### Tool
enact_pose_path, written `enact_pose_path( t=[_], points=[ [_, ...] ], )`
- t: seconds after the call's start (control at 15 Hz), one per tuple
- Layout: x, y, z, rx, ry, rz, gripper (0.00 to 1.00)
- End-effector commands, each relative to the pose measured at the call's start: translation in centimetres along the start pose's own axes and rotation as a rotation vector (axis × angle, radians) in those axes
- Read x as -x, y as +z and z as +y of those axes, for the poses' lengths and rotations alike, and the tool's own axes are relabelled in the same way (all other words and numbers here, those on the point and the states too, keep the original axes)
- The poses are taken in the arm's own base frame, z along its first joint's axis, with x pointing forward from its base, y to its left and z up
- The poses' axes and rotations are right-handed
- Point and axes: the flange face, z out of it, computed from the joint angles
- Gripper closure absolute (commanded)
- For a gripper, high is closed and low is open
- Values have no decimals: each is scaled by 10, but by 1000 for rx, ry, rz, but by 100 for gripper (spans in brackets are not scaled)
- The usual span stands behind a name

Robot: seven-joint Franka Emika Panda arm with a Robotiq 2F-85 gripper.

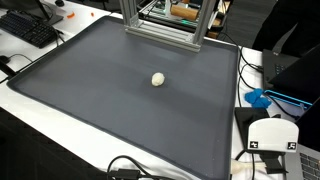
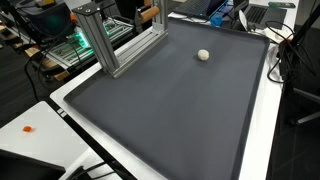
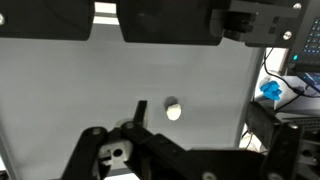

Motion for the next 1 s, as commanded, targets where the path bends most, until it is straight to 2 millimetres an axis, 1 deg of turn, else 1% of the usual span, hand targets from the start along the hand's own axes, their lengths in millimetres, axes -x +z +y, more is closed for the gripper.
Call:
enact_pose_path(
  t=[0.0,0.13,0.47,0.73,0.93],
  points=[
    [24,20,-32,13,17,-9,0],
    [34,32,-49,31,9,-20,0],
    [51,56,-80,65,23,-6,0],
    [57,75,-97,91,41,5,0],
    [59,85,-104,102,52,-7,0]
  ],
)
